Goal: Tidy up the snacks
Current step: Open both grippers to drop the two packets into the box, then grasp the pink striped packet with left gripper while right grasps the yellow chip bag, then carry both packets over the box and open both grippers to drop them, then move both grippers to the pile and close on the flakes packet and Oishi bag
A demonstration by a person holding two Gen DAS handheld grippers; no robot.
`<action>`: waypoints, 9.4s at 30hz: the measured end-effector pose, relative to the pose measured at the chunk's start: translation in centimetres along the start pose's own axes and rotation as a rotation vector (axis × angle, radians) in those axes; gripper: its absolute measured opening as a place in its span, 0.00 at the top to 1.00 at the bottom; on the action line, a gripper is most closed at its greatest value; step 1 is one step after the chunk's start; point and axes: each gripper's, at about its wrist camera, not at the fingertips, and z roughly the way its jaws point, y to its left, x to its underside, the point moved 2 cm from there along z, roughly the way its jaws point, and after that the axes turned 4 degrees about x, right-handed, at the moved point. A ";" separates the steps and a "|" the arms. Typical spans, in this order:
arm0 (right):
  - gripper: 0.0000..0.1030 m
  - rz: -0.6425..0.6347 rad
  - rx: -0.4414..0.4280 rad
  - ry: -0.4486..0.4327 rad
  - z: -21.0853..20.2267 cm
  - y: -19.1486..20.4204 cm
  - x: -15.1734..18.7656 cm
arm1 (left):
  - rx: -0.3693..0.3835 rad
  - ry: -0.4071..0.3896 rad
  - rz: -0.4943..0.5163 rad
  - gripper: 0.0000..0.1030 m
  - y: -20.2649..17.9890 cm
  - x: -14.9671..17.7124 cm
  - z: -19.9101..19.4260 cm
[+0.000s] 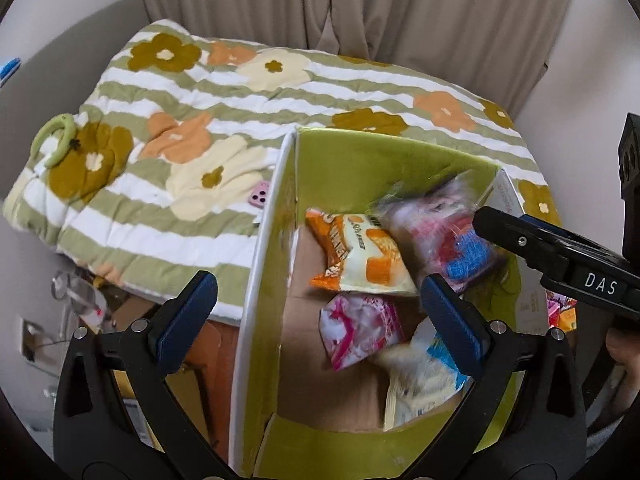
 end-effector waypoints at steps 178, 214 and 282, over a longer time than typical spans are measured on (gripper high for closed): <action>0.43 -0.212 0.104 -0.052 -10.8 2.7 10.3 | 0.081 -0.001 0.095 0.01 -2.6 6.1 -6.7; 0.02 -0.289 0.018 -0.148 -12.1 5.8 12.1 | 0.014 -0.106 -0.001 0.01 -1.1 7.9 -12.4; 0.03 0.205 0.554 -0.008 -15.2 -32.5 20.7 | 0.478 0.510 0.767 0.50 -54.7 11.1 16.9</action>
